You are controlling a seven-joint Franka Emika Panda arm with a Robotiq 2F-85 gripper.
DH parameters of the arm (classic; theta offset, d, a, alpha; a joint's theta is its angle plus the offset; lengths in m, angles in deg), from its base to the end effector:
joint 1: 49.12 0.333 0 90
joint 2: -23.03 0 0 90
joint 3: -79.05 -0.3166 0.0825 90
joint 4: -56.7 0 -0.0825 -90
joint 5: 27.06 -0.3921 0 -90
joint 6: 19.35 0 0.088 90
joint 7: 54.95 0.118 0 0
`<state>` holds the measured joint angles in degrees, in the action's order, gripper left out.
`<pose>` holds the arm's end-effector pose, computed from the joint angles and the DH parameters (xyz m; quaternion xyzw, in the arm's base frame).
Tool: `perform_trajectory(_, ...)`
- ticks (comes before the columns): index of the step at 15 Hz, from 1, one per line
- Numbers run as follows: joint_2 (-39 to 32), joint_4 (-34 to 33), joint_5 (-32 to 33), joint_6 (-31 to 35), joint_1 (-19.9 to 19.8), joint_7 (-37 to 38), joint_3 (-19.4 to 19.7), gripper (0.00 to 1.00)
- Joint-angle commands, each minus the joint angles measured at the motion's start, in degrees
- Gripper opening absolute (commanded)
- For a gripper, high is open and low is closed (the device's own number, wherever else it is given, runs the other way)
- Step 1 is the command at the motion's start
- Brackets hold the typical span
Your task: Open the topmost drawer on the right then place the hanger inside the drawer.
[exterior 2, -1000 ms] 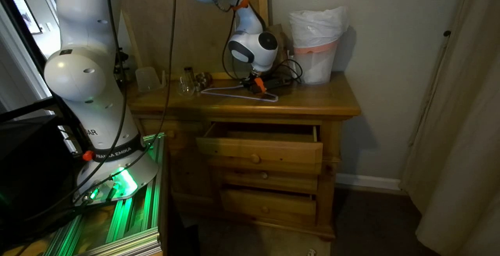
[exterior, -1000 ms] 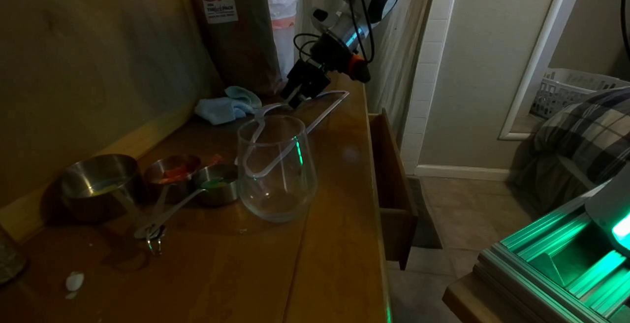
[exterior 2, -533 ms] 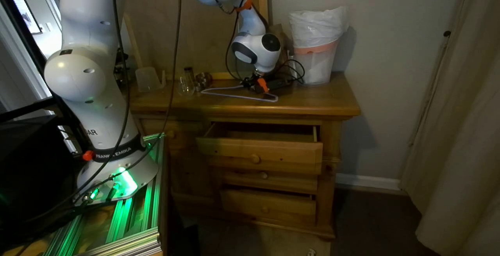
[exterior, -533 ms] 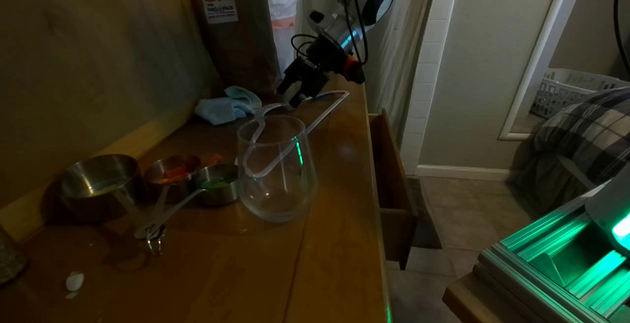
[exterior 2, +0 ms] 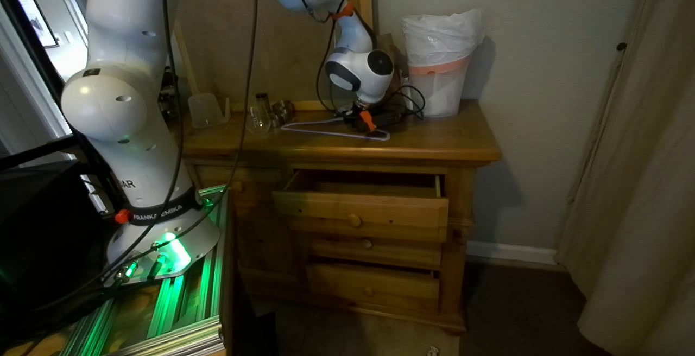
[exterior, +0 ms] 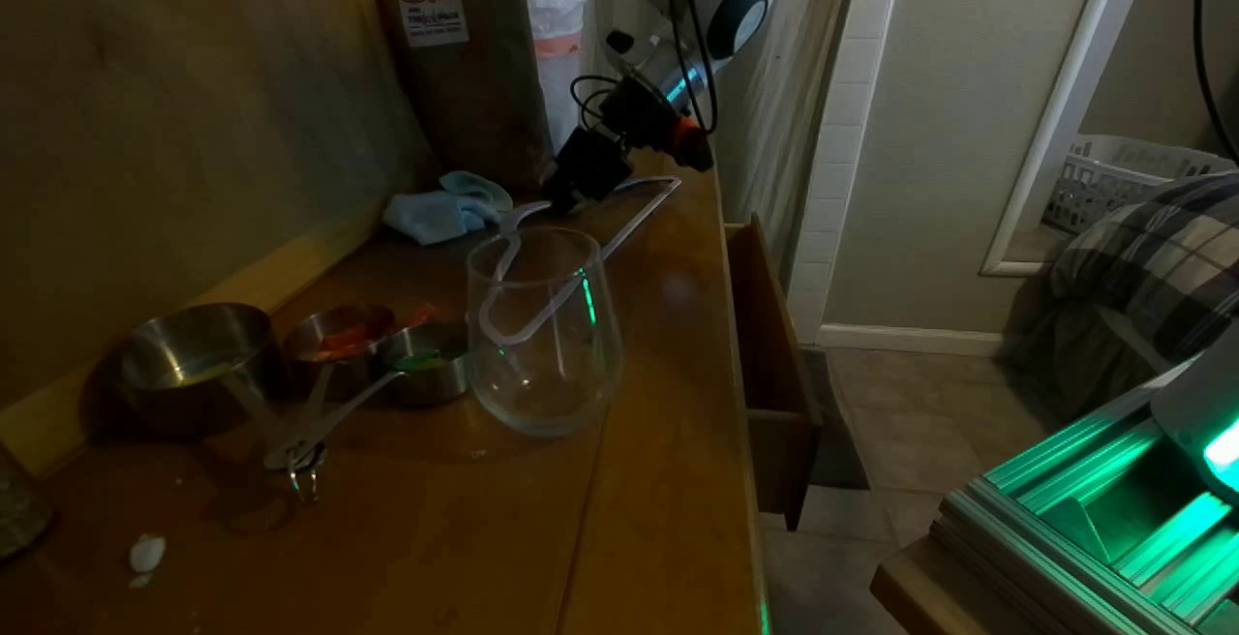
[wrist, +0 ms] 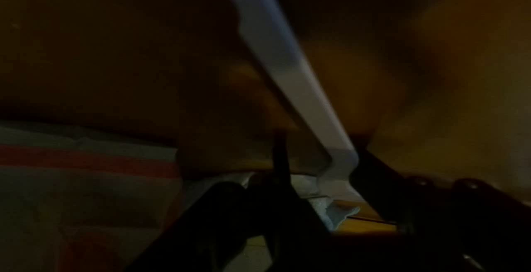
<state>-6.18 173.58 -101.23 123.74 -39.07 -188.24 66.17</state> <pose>0.5501 0.2340 0.1749 -0.6467 -0.6511 -0.3032 0.2568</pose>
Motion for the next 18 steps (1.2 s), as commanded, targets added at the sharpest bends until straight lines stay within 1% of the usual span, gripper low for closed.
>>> perform_trajectory(1, -1.82, -1.78, -1.02, -0.66, -0.16, -0.62, 0.42, 0.13)
perform_trajectory(3, -1.59, -1.72, -1.04, -1.34, -0.42, -0.67, 0.43, 0.01)
perform_trajectory(6, -1.04, -1.33, -1.26, -2.88, -0.96, -0.85, 0.45, 0.05)
perform_trajectory(10, 0.45, -0.24, -1.5, -4.71, -1.64, -1.03, 0.63, 0.05)
perform_trajectory(18, 8.59, 5.0, -1.41, -11.59, -3.69, -3.18, 1.38, 0.05)
